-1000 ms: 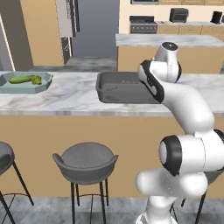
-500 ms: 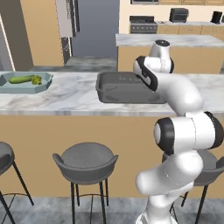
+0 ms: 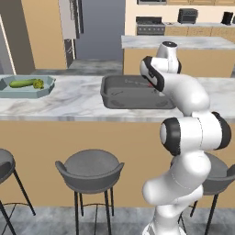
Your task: Place the cold items (broccoli and cucumber) from the fridge in one tupperware on the dining counter. Place the warm items (kebab skewer and hot dog) in the stove area in another tupperware.
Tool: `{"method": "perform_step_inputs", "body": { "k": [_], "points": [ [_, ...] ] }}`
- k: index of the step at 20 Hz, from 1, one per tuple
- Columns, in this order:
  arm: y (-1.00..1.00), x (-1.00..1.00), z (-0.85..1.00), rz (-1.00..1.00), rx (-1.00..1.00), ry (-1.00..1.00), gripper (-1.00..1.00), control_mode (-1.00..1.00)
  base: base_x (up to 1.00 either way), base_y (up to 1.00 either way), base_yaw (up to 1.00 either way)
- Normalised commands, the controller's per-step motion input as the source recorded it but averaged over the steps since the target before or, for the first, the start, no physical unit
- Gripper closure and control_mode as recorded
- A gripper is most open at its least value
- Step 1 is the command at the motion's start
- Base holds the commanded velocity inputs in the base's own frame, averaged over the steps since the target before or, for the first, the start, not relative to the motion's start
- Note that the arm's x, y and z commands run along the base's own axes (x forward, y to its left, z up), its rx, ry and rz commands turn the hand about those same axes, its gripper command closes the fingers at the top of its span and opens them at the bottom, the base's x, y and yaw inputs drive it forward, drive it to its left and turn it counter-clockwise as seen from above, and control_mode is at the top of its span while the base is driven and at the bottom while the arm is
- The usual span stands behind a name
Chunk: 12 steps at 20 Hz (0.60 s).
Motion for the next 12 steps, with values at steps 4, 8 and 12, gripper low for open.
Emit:
{"method": "perform_step_inputs", "body": {
  "k": [4, 8, 12],
  "points": [
    [0.0, 0.0, -0.57, 0.0, 0.0, 0.0, 1.0, -1.0, 0.0, 0.0, 0.0],
    [-0.03, 0.0, -0.51, 0.0, 0.0, 0.0, 1.0, -1.0, 0.0, 0.0, 0.0],
    [-0.1, 0.0, -0.08, 0.0, 0.02, -0.01, -1.0, -1.0, 0.0, 0.0, 0.0]
  ]
}}
